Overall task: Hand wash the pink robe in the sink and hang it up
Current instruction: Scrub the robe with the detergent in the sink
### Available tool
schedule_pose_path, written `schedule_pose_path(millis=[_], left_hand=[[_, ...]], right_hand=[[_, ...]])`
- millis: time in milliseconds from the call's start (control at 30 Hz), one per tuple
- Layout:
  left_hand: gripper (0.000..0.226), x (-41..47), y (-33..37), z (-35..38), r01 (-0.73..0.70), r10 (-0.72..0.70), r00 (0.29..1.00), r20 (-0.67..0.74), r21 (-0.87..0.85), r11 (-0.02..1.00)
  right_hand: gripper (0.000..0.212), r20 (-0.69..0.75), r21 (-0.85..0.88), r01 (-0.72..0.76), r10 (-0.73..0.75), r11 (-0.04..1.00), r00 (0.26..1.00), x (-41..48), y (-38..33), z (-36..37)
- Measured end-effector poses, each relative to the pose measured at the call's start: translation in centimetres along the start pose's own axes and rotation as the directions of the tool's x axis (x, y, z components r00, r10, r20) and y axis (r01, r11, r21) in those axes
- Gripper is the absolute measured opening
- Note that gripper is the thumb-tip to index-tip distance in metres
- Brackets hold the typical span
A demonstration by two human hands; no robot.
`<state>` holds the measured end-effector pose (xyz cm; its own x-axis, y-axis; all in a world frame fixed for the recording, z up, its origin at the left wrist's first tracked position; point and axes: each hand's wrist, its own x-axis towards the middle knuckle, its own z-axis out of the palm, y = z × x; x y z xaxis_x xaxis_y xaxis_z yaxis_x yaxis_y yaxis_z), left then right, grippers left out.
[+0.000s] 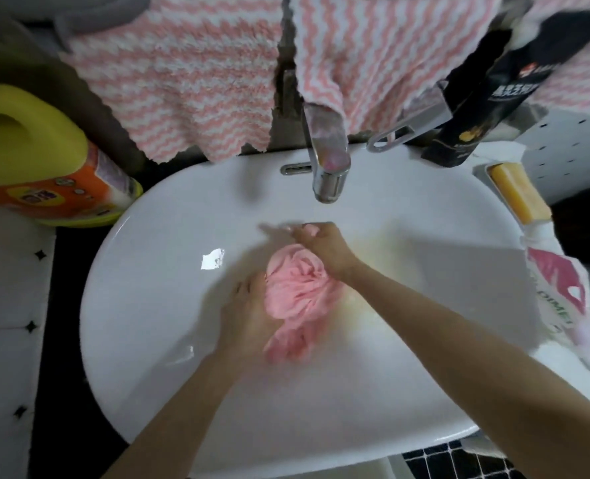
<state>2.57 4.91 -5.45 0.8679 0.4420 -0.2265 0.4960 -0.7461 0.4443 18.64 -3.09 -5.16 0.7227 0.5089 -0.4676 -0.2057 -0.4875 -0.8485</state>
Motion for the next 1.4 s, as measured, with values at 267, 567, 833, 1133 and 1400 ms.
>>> schedule_pose_path(millis=[267,567,833,1133,1400], left_hand=[[0.041,-0.1,-2.0,-0.4,-0.369,0.604,0.758,-0.246,0.601,0.709],[0.051,-2.4,-2.9,-1.9,-0.62,0.619,0.784,0.053,0.023,0.784],[0.149,-0.9,0.3,1.0,0.069,-0.058,0.98,0.19,-0.056,0.996],[0.103,-2.7,0.2,3.5,0.12,-0.128,0.987,0.094,0.085,0.989],[0.061,-2.6,-1.2,5.1,0.045,-0.045,0.999,-0.002,0.051,0.998]], right_hand=[[0.036,0.454,-0.581,0.778,-0.697,0.24,0.554,-2.4,2.8,-7.5],[0.04,0.136,-0.635,0.444,-0.474,0.633,0.87,-6.6,7.7,-7.4],[0.085,-0.486,-0.258,-0.342,0.184,0.904,0.854,-3.2,3.6,-0.6],[0.033,-0.138,-0.318,0.129,-0.181,0.939,0.974,-3.2,5.0,0.3],[0.046,0.069,-0.728,0.404,-0.527,0.554,0.847,-8.9,8.5,4.7]])
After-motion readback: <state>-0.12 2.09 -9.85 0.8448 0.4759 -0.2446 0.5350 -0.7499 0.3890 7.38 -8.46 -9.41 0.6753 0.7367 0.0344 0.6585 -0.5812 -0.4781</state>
